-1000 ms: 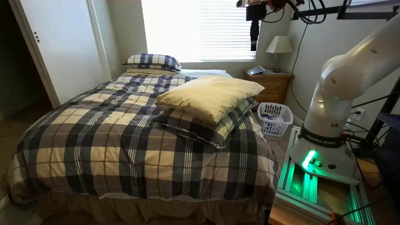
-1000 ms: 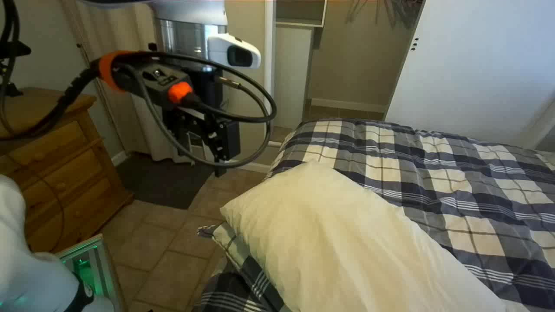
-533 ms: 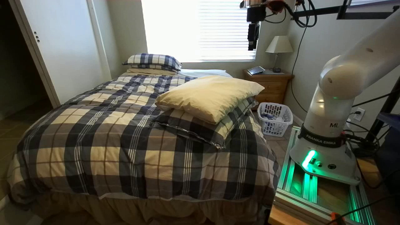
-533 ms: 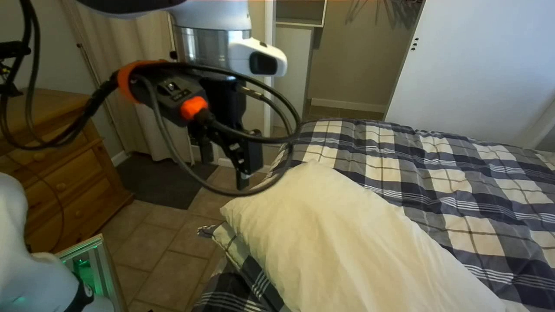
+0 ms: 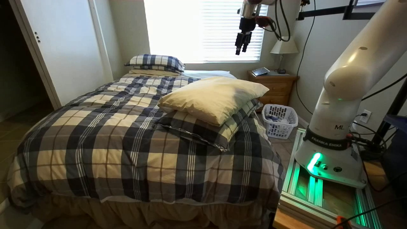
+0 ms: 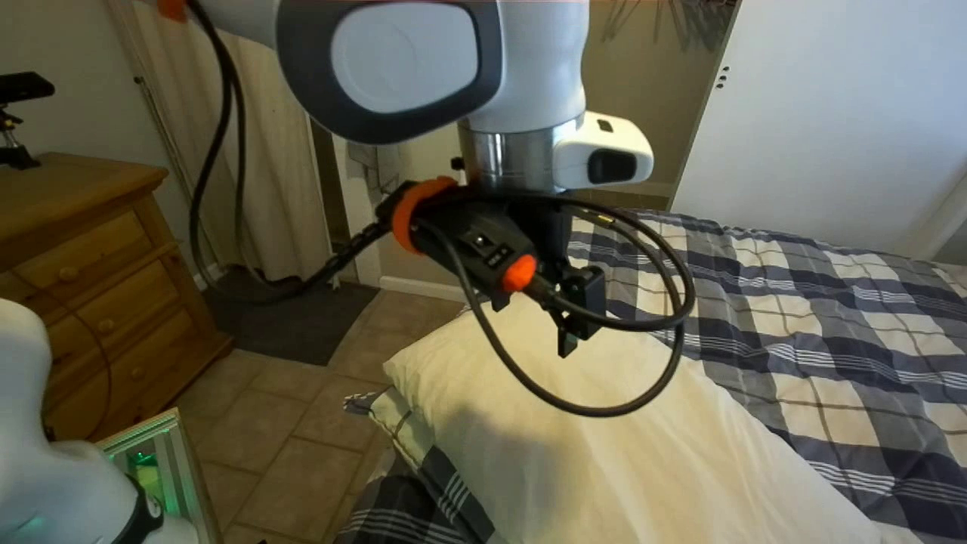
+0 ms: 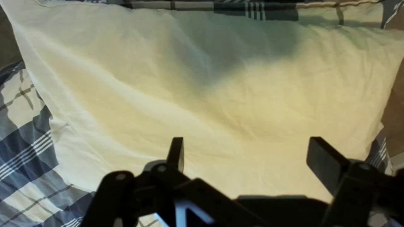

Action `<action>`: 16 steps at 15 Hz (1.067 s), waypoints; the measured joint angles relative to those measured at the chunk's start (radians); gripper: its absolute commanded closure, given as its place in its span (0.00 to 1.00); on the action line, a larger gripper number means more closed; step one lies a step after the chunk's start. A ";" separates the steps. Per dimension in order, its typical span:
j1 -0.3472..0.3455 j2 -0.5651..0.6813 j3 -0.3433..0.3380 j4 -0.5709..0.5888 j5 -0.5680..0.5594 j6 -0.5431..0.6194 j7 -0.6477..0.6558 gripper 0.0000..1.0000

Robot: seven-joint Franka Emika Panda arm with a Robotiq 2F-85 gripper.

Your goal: Push the white pillow backwards, then put the checked pillow on the white pillow

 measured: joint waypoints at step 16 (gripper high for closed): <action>0.000 0.188 0.019 0.058 0.152 0.184 -0.066 0.00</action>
